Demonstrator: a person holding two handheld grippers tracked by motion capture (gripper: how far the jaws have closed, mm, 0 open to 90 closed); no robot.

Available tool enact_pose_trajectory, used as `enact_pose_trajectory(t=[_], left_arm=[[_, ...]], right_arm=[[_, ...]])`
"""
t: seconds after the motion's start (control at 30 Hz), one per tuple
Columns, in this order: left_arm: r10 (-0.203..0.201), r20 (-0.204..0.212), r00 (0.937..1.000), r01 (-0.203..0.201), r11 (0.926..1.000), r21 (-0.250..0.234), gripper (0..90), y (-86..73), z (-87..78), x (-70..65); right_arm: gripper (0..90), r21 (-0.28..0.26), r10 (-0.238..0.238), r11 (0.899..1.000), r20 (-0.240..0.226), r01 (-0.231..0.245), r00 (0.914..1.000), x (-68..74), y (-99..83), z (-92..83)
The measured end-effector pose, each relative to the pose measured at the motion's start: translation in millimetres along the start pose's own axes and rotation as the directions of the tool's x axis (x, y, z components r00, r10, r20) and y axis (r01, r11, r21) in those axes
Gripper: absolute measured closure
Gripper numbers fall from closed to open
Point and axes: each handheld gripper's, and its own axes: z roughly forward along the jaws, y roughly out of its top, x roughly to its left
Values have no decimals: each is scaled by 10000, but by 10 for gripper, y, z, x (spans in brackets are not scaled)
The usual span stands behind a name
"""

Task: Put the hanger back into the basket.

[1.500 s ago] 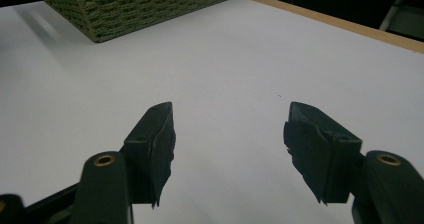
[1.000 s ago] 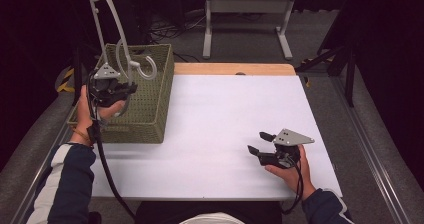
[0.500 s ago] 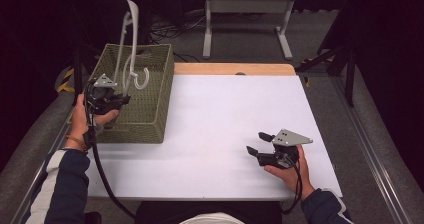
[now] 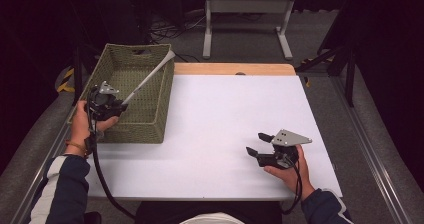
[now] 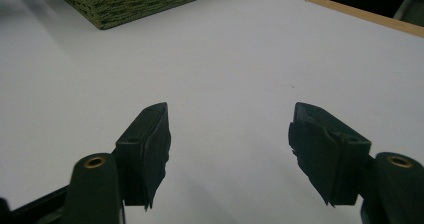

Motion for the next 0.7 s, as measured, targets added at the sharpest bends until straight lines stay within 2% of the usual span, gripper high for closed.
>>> enact_pose_trajectory(t=[0.03, 0.07, 0.2, 0.23, 0.3, 0.33, 0.43, 0.5, 0.53, 0.63, 0.7], left_arm=[[-289, -104, 9995, 288, 9995, -153, 692, -17, -8, 12], [-321, -81, 9995, 318, 9990, -307, 658, -31, -20, 17], [-248, -279, 9993, 235, 9987, -452, 638, -40, -35, -4], [-223, -139, 9997, 211, 9961, -862, 638, -51, -55, -18], [-213, -22, 9998, 210, 9950, -977, 564, -52, -66, -27], [-88, 27, 10000, 90, 9935, -1131, 564, -52, -74, -47], [335, -34, 9994, -336, 9857, -1652, 466, -47, -97, -138], [341, -47, 9994, -344, 9837, -1767, 406, -46, -102, -161], [384, 47, 9993, -365, 9751, -2187, 365, -43, -127, -204], [500, -30, 9987, -488, 9579, -2828, 284, -28, -180, -258], [486, -23, 9988, -466, 9428, -3302, 251, -20, -216, -294]], right_arm=[[328, 0, -4, 10000, 0, 4, 10000, -1, 1, 0], [326, 9, 5, 10000, -6, -5, 10000, -2, 2, 3], [325, 17, -29, 10000, 21, 29, 10000, 2, 4, 3], [324, 10, -30, 10000, 36, 30, 10000, 2, 5, 1], [321, -16, -28, 10000, 114, 28, 9999, -3, 8, -7], [321, -16, -28, 10000, 114, 28, 9999, -3, 8, -7], [318, -33, -94, 9999, 186, 95, 9998, -2, 12, -13], [318, -35, -159, 9999, 243, 160, 9996, 1, 16, -18], [318, -40, -209, 9998, 287, 211, 9994, 3, 17, -19], [317, -26, -272, 9996, 325, 273, 9991, 3, 18, -20], [316, -27, -278, 9996, 337, 280, 9990, 0, 18, -20]])
